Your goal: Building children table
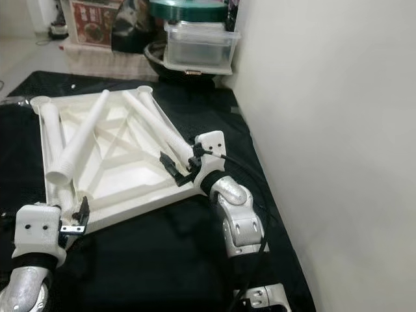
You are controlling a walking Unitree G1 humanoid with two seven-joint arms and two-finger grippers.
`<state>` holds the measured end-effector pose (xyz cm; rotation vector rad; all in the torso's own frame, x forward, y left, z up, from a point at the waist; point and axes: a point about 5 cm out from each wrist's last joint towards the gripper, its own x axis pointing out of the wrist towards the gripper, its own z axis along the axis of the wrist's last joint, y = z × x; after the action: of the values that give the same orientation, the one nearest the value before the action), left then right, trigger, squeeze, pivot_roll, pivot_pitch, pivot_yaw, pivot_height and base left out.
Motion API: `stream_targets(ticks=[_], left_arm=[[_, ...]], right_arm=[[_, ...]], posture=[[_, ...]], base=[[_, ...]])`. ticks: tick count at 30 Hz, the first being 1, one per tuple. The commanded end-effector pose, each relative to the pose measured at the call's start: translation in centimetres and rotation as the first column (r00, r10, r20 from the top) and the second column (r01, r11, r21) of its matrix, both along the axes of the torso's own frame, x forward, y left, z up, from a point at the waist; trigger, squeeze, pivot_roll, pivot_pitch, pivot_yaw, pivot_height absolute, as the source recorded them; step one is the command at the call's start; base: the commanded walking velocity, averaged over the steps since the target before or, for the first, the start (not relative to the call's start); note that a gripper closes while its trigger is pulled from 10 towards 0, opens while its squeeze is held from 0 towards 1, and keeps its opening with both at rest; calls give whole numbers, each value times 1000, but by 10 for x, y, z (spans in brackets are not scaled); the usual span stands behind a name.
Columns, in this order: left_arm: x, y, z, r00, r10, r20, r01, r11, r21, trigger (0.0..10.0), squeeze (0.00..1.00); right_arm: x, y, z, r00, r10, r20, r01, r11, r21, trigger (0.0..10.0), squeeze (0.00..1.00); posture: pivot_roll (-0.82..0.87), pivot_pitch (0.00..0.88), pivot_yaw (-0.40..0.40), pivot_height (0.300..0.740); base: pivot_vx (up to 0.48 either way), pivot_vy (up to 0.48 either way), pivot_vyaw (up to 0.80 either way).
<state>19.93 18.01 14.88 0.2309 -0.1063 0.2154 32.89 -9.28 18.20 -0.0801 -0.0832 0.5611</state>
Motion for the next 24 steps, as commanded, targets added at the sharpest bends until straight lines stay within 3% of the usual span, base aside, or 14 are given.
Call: stream_targets(ticks=[1,11,24], left_arm=[[-1,0,4,1000,13,17,-13,1000,-5,10000,0],[-1,2,4,1000,30,10,-29,999,-31,10000,0],[2,6,5,999,38,10,-37,998,-46,10000,0]], right_arm=[[1,-1,-3,1000,-10,-8,10,1000,9,10000,0],[2,-2,-5,1000,-27,-7,27,1000,5,10000,0],[7,-8,-6,996,-85,-6,85,996,11,10000,0]], posture=[[161,0,-106,740],[166,0,-108,740],[169,0,-100,740]], base=[[0,0,0],[0,0,0],[0,366,0]])
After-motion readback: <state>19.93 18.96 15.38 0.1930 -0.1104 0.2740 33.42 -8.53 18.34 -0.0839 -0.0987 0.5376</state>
